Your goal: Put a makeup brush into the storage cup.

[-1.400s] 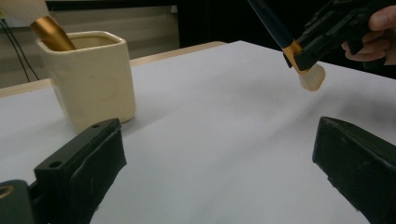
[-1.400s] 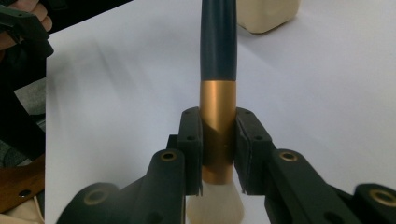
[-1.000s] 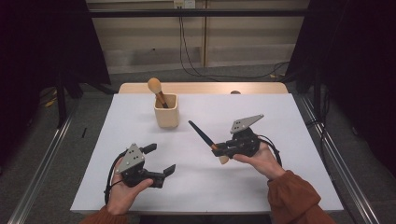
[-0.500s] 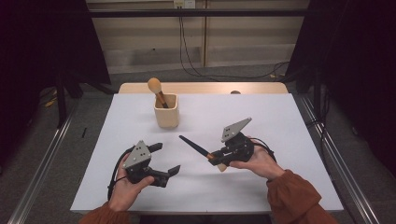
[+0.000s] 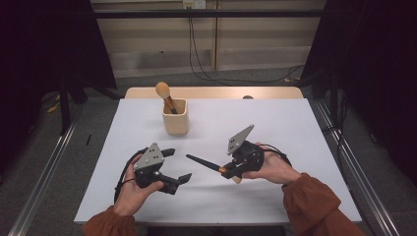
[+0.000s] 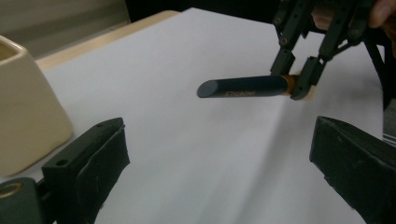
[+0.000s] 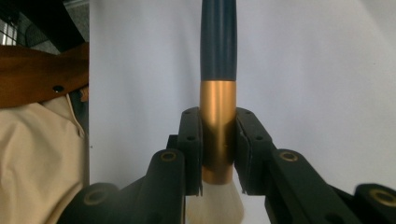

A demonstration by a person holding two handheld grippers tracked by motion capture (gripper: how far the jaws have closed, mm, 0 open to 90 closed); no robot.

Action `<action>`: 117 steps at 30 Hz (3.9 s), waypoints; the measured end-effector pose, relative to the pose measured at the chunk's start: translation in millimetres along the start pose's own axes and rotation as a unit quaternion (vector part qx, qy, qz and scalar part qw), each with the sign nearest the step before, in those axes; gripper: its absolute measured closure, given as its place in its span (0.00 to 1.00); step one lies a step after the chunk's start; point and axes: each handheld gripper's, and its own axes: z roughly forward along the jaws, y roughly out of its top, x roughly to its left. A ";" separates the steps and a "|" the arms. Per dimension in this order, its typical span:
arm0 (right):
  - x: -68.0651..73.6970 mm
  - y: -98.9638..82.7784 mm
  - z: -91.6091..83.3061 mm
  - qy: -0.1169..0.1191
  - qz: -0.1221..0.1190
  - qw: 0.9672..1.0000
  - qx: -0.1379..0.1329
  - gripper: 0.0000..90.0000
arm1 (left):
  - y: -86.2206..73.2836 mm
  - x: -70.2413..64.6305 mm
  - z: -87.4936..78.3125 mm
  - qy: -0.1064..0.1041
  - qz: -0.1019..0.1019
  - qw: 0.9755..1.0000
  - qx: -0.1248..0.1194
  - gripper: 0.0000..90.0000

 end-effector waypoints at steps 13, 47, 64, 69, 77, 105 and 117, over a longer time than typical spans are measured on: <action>1.9 3.9 5.0 0.021 -0.028 0.997 0.069 0.83 | 14.6 4.3 7.2 -0.036 0.017 0.997 0.061 0.05; 4.3 24.3 30.2 0.048 -0.085 0.981 0.170 0.83 | 25.0 -7.1 56.4 -0.137 0.055 0.959 0.240 0.05; 8.8 26.1 33.3 0.049 -0.097 0.981 0.162 0.83 | 20.4 -6.7 72.6 -0.183 0.042 0.952 0.242 0.42; 9.3 26.5 33.7 0.046 -0.103 0.981 0.155 0.83 | 20.1 -7.2 75.0 -0.193 0.041 0.951 0.240 0.54; 10.5 27.7 35.5 0.047 -0.103 0.982 0.153 0.83 | 20.5 -7.8 79.0 -0.198 0.034 0.951 0.236 0.63; 13.0 25.5 39.0 0.042 -0.116 0.983 0.137 0.83 | 14.3 -10.9 86.1 -0.209 0.052 0.949 0.228 0.81; 12.6 24.3 36.7 0.044 -0.124 0.983 0.130 0.81 | 14.6 -12.8 85.2 -0.206 0.069 0.950 0.225 0.83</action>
